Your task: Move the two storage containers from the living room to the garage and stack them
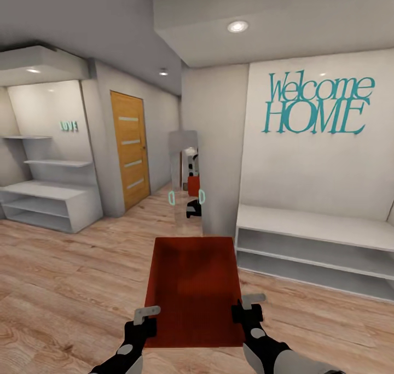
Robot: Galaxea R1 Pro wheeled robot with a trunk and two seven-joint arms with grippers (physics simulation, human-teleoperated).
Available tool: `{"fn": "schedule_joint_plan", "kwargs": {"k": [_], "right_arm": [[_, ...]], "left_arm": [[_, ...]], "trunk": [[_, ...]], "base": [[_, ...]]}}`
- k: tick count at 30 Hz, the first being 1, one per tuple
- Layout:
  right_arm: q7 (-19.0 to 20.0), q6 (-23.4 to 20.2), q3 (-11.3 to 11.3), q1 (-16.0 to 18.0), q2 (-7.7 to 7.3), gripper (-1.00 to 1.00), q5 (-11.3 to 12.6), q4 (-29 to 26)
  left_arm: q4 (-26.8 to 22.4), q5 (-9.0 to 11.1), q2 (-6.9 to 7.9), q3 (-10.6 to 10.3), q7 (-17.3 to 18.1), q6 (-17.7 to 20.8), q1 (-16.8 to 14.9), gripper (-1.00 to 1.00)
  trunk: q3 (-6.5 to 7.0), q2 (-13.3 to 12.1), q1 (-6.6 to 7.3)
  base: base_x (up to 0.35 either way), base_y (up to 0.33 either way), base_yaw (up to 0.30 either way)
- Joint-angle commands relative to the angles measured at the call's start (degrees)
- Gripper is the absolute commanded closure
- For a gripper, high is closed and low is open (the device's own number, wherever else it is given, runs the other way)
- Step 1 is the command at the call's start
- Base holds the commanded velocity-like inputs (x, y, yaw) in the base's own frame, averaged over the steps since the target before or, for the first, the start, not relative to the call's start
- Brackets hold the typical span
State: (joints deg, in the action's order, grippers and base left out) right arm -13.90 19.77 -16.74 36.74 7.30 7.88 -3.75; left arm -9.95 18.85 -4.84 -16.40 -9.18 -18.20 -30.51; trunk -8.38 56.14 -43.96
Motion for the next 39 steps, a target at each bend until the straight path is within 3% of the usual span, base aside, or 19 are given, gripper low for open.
{"fn": "schedule_joint_plan", "kwargs": {"k": [1, 39], "right_arm": [[1.55, -0.09, 2.24, 0.03, -0.01, 1.0, 0.47, 0.15], [1.6, 0.05, 2.27, 0.01, -0.01, 1.0, 0.47, 0.15]], "left_arm": [[-0.24, -0.92, 0.08, 0.76, -0.58, -1.05, -0.07, 1.0], [-0.24, -0.92, 0.03, 0.76, -0.58, -1.05, -0.07, 1.0]], "trunk": [[-0.08, 0.06, -0.04], [-0.08, 0.06, -0.04]], "base": [[0.322, 0.0, 0.256], [0.322, 0.0, 0.289]]}}
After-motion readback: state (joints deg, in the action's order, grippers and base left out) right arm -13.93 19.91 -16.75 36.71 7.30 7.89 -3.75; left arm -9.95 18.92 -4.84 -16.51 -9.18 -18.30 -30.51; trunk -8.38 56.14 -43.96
